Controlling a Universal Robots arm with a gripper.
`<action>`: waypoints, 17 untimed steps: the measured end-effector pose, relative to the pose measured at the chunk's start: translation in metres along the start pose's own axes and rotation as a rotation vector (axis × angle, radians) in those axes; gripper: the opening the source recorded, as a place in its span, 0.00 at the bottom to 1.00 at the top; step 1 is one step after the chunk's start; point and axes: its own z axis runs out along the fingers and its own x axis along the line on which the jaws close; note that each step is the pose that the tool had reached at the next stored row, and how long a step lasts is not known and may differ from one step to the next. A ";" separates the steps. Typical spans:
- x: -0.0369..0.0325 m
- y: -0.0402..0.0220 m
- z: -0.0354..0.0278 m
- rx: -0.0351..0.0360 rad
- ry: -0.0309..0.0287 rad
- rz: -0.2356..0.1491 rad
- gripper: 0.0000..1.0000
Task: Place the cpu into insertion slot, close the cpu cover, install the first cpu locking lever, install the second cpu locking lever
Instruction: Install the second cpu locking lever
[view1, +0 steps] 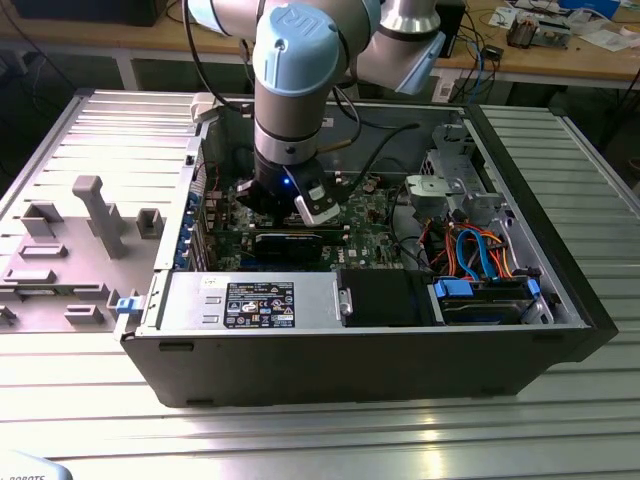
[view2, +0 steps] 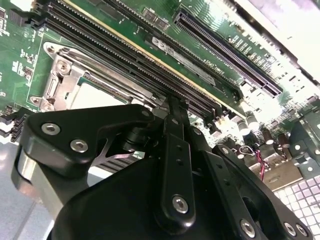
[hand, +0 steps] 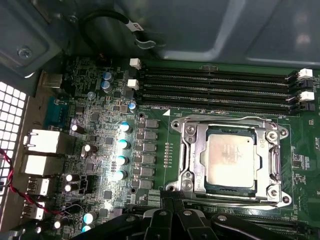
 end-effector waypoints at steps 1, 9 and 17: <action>0.0000 0.0002 0.0002 -0.0005 -0.0001 0.000 0.11; -0.0001 0.0046 0.0024 -0.0064 -0.0008 0.000 0.11; 0.0004 0.0077 0.0035 -0.0082 -0.0007 0.000 0.11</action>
